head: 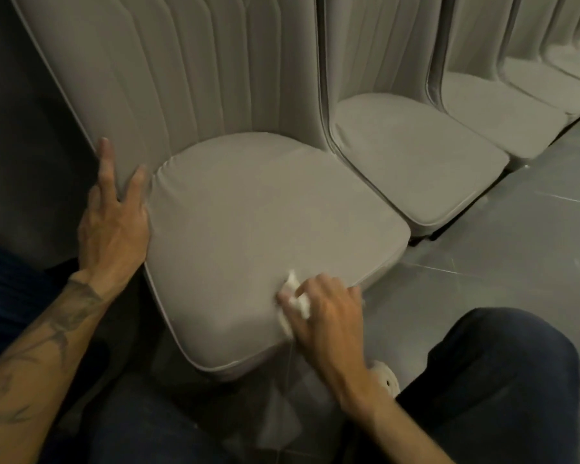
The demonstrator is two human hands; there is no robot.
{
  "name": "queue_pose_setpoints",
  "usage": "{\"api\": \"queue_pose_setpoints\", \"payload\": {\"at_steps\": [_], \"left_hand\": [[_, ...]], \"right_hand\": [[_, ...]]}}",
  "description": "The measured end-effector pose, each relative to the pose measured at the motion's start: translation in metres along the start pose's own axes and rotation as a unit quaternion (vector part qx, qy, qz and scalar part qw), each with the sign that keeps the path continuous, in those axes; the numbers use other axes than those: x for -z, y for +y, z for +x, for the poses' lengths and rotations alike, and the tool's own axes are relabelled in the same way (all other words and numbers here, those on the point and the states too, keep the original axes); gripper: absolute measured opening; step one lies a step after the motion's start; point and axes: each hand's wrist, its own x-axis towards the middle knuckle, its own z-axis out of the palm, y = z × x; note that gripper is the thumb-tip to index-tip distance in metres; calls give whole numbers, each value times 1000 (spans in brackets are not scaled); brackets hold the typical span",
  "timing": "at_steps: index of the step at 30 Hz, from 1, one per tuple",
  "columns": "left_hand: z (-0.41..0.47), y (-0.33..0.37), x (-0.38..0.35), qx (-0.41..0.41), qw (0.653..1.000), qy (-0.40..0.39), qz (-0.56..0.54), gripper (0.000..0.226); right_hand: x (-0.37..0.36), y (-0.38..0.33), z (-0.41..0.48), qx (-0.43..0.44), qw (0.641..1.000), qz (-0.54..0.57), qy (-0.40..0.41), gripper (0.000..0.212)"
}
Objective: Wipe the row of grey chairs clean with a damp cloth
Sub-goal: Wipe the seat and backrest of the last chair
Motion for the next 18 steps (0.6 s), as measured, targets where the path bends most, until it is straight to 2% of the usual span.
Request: {"api": "queue_pose_setpoints", "payload": {"at_steps": [3,5,8,11,12,14,16,18], "left_hand": [[0,-2,-1,-8,1000,-2,7,51],[0,-3,-2,-8,1000,0,11,53],[0,1,-1,-8,1000,-3,11,53],[-2,4,1,-1,1000,-6,11,50],[-1,3,0,-3,1000,1,13,50],[3,-6,-7,-13,999,20,23,53],[10,-23,-20,-4,999,28,43,63],[18,-42,-36,22,998,15,54,75]], "right_hand": [[-9,-3,-12,66,998,-4,-9,33],[-2,21,4,65,997,-40,19,32],[18,61,30,-10,995,-88,38,36],[16,43,33,-107,989,-80,56,36],[8,27,28,-102,991,-68,51,35],[-6,0,9,-27,998,-46,14,33],[-2,15,6,49,998,-46,-3,32],[13,58,27,25,996,-79,16,32]]}}
